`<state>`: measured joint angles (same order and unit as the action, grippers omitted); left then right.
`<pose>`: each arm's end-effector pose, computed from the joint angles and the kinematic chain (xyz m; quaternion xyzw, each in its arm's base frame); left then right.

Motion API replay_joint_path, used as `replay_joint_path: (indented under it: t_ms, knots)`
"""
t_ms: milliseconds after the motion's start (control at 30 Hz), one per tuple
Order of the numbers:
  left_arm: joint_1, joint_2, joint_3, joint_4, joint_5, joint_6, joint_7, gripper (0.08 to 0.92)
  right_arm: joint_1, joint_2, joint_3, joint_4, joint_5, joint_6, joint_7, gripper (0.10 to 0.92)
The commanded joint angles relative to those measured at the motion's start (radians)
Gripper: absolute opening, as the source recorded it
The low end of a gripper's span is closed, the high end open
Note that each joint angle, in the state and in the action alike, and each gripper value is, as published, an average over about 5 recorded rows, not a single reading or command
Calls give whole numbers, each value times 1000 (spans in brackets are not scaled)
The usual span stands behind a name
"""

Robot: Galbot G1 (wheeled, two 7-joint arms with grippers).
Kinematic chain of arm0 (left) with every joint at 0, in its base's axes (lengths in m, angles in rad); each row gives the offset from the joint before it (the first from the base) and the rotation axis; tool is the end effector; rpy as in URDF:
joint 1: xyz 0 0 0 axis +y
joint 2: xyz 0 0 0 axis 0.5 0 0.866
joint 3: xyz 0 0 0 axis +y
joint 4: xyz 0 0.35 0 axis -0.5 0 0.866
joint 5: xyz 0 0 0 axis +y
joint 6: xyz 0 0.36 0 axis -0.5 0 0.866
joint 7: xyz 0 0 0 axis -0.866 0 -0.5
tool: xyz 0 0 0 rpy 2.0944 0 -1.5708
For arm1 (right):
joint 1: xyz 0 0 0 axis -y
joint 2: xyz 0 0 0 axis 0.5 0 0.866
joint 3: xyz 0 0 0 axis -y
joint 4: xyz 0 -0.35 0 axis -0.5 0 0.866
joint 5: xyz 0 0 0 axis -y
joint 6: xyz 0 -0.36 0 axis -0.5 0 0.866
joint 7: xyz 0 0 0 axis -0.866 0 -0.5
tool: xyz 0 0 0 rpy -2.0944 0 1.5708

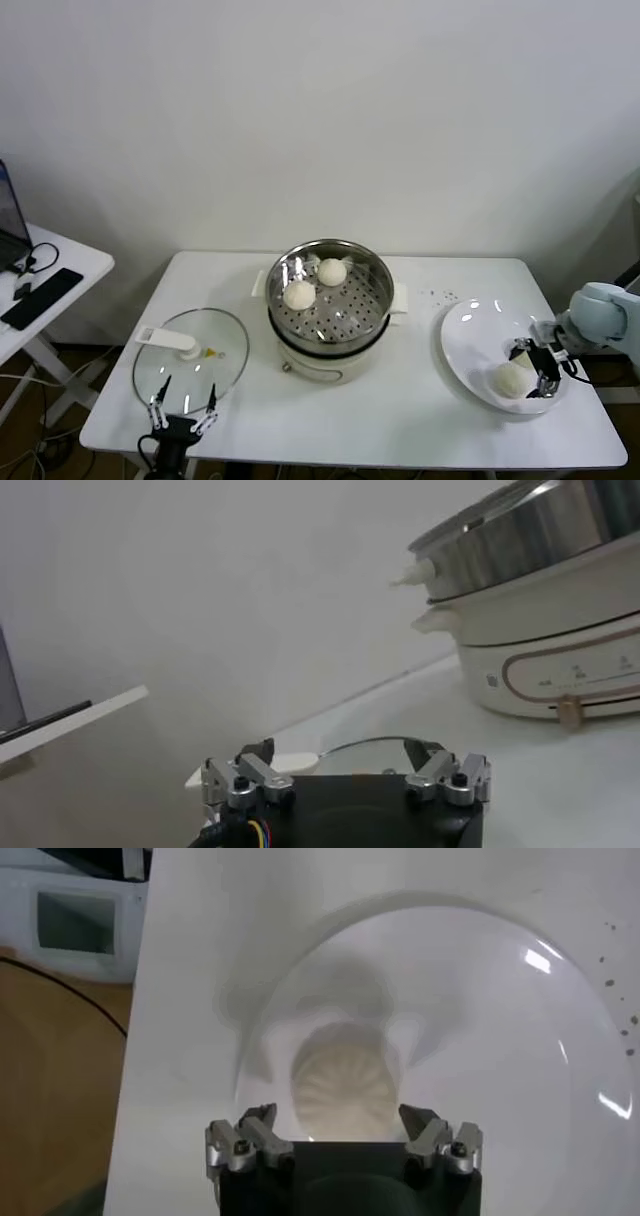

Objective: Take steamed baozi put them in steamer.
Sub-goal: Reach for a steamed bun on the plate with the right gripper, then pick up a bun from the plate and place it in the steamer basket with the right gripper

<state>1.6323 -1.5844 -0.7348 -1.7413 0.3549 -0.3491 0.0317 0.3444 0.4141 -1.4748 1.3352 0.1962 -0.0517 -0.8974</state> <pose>0.1291 0.0704 -0.4333 0.0108 -0.9759 -0.2108 0.0546 0.4329 -0.2692 -0.2259 0.5144 -0.5216 0.5125 0.4479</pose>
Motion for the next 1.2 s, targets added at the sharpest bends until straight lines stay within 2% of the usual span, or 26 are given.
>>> replay_joint_path:
  t_ms: [33,400,833,1000,1200]
  knots:
    - [0,0,1,-3,0,0,1,823,-62,-1,65,-9,-11,-5,5,806]
    - [0,0,1,-2,2,-1,1,823,-137,4,134,-21,-42,-5,6,802]
    - [2,1,5,-2,6,-3,1,823,-121,6,150,-16,-64,7,4,725]
    - [3,2,7,-4,9,-4,1,823,-38,10,105,3,-68,29,-9,721]
    - [6,2,7,-8,12,-4,0,823,196,38,-73,54,-26,77,-33,708]
